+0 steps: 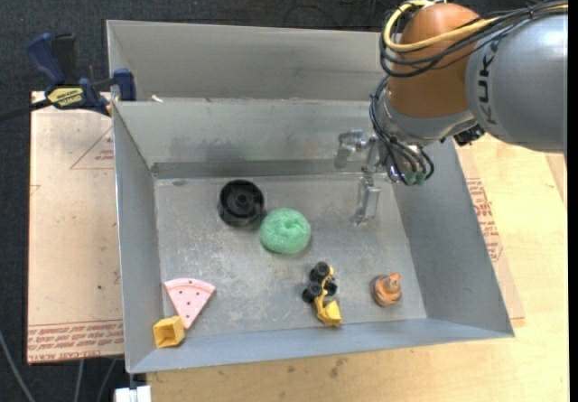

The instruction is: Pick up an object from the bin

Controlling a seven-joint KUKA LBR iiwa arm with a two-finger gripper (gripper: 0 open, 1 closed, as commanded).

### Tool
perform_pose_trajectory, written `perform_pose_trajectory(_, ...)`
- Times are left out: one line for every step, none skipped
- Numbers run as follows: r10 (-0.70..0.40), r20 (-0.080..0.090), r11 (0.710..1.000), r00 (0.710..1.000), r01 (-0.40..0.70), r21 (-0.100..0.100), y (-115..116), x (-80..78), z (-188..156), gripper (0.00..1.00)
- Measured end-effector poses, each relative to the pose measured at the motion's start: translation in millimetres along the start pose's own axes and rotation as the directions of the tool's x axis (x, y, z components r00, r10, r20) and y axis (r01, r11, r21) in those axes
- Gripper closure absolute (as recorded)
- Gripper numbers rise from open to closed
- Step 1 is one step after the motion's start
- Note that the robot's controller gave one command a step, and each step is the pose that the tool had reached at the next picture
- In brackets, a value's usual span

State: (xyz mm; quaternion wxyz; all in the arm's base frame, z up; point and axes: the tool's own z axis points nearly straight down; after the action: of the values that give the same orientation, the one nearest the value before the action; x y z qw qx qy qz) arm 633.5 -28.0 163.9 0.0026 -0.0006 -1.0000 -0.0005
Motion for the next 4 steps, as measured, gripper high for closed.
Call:
perform_pose_trajectory(0.0,0.007,1.0,1.0,0.0,0.0,0.0,-1.2,-5.1,0.0)
perform_pose_trajectory(0.051,0.016,0.999,0.999,-0.051,0.0,18.2,-3.0,40.7,0.0)
perform_pose_trajectory(0.008,0.007,1.0,1.0,-0.008,0.0,42.0,-1.3,84.1,0.0)
perform_pose_trajectory(-0.135,0.007,0.991,0.991,0.135,0.002,71.6,-8.2,91.6,0.0)
